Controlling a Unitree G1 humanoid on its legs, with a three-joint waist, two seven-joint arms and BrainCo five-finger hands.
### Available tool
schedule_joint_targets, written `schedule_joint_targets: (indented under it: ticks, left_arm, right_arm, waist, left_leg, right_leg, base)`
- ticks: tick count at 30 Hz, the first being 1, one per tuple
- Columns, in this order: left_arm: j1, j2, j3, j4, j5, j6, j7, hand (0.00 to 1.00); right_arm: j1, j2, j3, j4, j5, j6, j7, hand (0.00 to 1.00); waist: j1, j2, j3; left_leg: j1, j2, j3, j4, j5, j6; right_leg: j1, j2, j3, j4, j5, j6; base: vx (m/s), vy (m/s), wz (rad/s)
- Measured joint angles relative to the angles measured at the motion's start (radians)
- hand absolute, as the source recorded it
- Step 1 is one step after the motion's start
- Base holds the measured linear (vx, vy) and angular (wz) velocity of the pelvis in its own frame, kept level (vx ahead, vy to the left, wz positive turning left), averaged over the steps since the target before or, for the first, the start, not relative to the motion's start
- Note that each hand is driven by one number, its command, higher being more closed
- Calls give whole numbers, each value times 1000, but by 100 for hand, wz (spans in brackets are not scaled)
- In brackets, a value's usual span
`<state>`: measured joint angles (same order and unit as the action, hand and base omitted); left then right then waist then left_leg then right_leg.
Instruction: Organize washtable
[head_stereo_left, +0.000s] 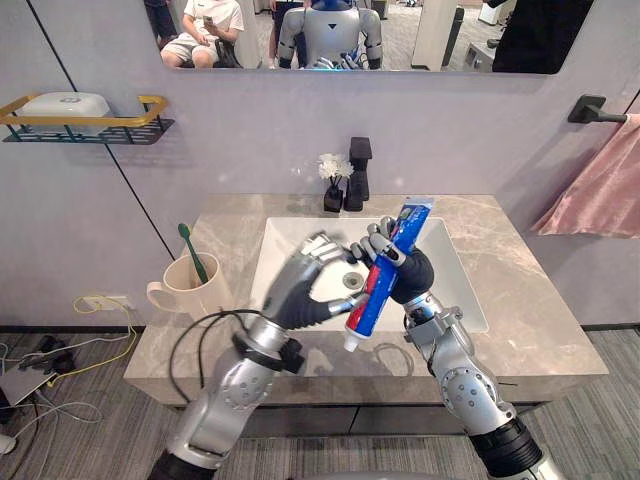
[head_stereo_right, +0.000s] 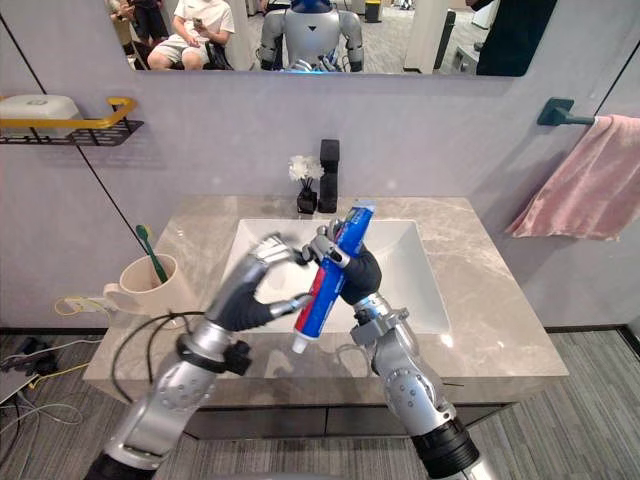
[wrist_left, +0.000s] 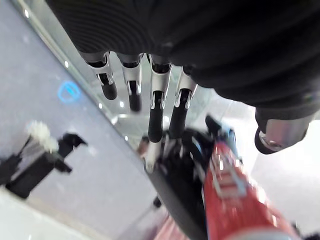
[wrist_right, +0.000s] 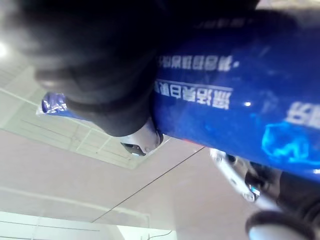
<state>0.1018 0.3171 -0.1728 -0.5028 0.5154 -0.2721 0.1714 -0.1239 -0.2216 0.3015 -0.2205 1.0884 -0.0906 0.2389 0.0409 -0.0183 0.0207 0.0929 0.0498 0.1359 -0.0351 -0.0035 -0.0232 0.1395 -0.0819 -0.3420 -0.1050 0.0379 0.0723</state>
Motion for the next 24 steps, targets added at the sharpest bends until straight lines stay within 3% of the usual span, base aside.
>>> schedule_joint_targets:
  ticks: [5,9,12,14,17,24]
  left_arm:
    - [73,-40,141,-109,-8,0,55,0]
    - [112,-89,270,-159,-35,1,104,0]
    - [171,-160,422,-159,-75,2,138,0]
    - [194,-216,524,-115,-124,3,147,0]
    - [210,-285,650,47,-285,18,162,0]
    - [233,-334,737,438,-496,68,156,0]
  right_arm:
    - [0,8,-32,-3,0,-15,-9,100]
    - [16,10,-61,-34,-3,-17,-19,100]
    - [25,22,-87,-62,-13,-20,-19,100]
    - [41,24,-108,-82,-22,-23,-20,100]
    - [50,30,-143,-81,-38,-33,-22,100]
    - [49,50,-147,-73,-39,-38,-23,100]
  waist:
    - [6,2,-1]
    - [31,3,-1]
    - [33,3,-1]
    - [38,3,-1]
    - [62,4,-1]
    - [85,2,-2]
  left_leg:
    - [6,-1,-19,-2,2,-1]
    - [4,-2,-24,-4,2,-2]
    - [4,-4,-35,-6,2,-2]
    - [5,-5,-40,-10,2,-2]
    - [6,-5,-45,-23,7,-7]
    - [0,-9,-56,-33,12,-6]
  right_leg:
    - [15,0,-21,0,-8,2]
    - [16,-1,-27,0,-10,2]
    - [21,-6,-38,0,-14,3]
    - [22,-7,-42,0,-16,3]
    - [19,-7,-46,0,-18,3]
    - [14,-10,-61,1,-24,8]
  base:
    - [24,5,12]
    - [9,6,3]
    - [17,17,10]
    - [13,15,7]
    - [3,5,3]
    - [19,9,6]
